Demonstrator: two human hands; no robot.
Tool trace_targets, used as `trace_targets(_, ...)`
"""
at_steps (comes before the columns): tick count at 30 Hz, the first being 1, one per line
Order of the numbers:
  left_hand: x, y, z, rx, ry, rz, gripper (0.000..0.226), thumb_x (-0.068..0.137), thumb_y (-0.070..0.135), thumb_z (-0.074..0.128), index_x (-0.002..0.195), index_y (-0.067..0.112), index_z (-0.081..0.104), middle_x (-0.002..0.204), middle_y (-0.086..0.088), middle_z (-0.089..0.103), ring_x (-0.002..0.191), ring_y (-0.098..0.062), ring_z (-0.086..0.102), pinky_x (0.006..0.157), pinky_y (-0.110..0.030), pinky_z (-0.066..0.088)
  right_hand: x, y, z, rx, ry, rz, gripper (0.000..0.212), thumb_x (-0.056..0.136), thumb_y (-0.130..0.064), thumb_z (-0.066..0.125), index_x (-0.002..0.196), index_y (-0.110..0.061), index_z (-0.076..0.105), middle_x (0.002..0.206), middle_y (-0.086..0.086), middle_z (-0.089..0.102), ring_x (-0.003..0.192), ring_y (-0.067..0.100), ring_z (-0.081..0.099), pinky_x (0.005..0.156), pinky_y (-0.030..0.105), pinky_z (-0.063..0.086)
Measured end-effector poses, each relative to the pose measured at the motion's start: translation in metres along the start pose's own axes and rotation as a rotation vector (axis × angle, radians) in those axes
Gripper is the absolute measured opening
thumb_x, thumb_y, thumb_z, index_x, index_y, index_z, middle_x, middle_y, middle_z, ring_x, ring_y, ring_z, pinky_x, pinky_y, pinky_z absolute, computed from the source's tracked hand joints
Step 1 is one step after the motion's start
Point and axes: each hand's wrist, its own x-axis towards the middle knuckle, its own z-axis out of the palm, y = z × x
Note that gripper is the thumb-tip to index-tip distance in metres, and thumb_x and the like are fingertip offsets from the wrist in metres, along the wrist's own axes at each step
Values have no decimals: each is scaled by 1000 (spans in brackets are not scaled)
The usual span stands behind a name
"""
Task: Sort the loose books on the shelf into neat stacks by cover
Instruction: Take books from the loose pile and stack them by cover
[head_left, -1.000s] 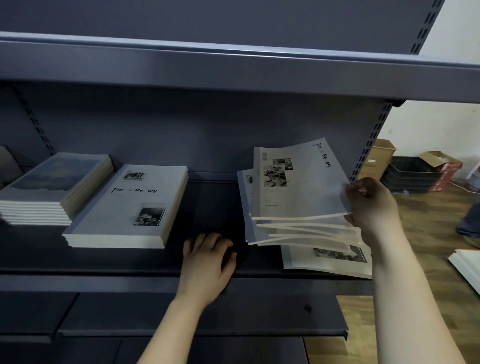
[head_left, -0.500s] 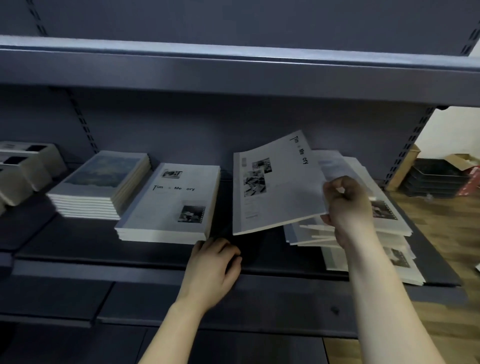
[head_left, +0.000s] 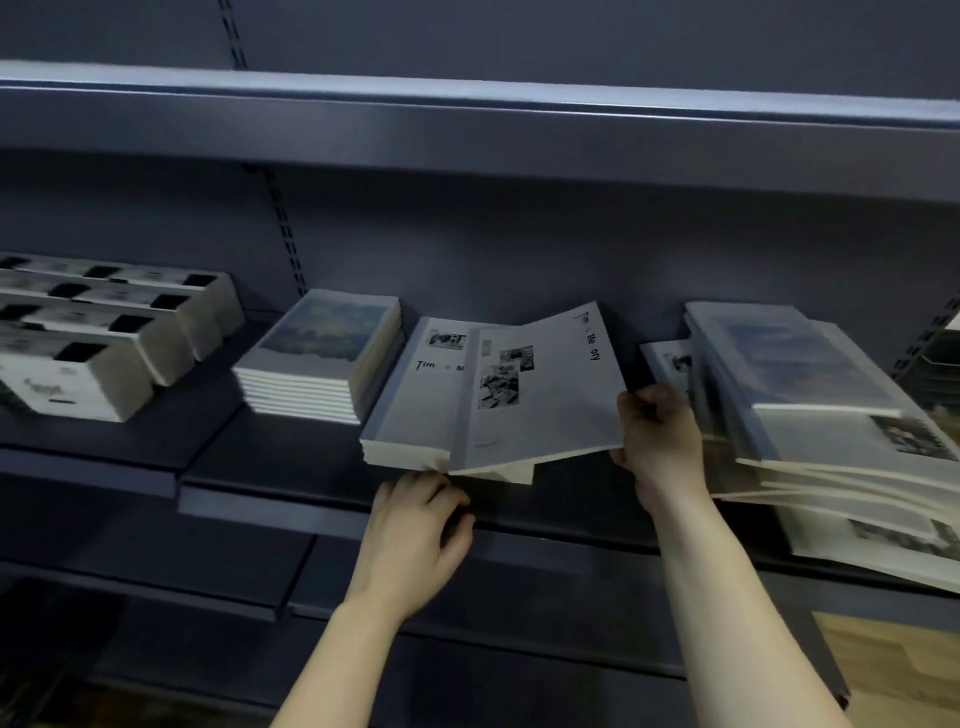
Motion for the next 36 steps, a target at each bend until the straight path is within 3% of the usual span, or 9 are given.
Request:
trace_targets(9,-7,-48,-13,10,-7,-28,33,85,41,45,96,22,70,97,6,63,89,-18,57,77,-37,44,-14,-2,44,-111,-143,5,16,98,-30,51,102,-16,56,91,-1,64,72,15,61,51,23,45)
trace_targets(14,-6,-71,-17,13,23,-30,32,84,41,46,93,22,70,97,4,64,88,-20,58,75,-37,43,-23,3,65,-267,-231,32,12,93,-23,56,95,-15,65,83,6,67,62,18,62,54,27,46)
trace_targets(24,1,-95,-18,-21,40,-1,29,84,40,47,90,23,69,96,6,61,88,-19,55,77,-38,42,-24,8,82,-439,-154,-29,14,90,-21,57,86,-12,67,80,4,67,72,17,63,65,33,52)
trace_targets(28,4,-98,-15,-23,52,16,28,85,40,47,87,22,69,94,6,60,87,-19,54,75,-36,39,-23,7,82,-431,-135,3,16,90,-19,56,79,-10,65,76,7,66,68,20,63,57,30,49)
trace_targets(33,7,-98,-11,-32,81,5,30,84,40,46,87,19,68,93,3,60,85,-20,54,73,-34,37,-20,7,80,-464,-143,-22,14,88,-21,59,80,-13,66,76,4,67,69,17,64,62,31,53)
trace_targets(36,7,-97,-10,-30,95,2,28,84,38,47,87,19,67,93,2,60,84,-20,53,72,-33,36,-17,8,82,-563,-138,-36,18,89,-26,57,79,-14,64,73,3,66,66,17,63,57,28,48)
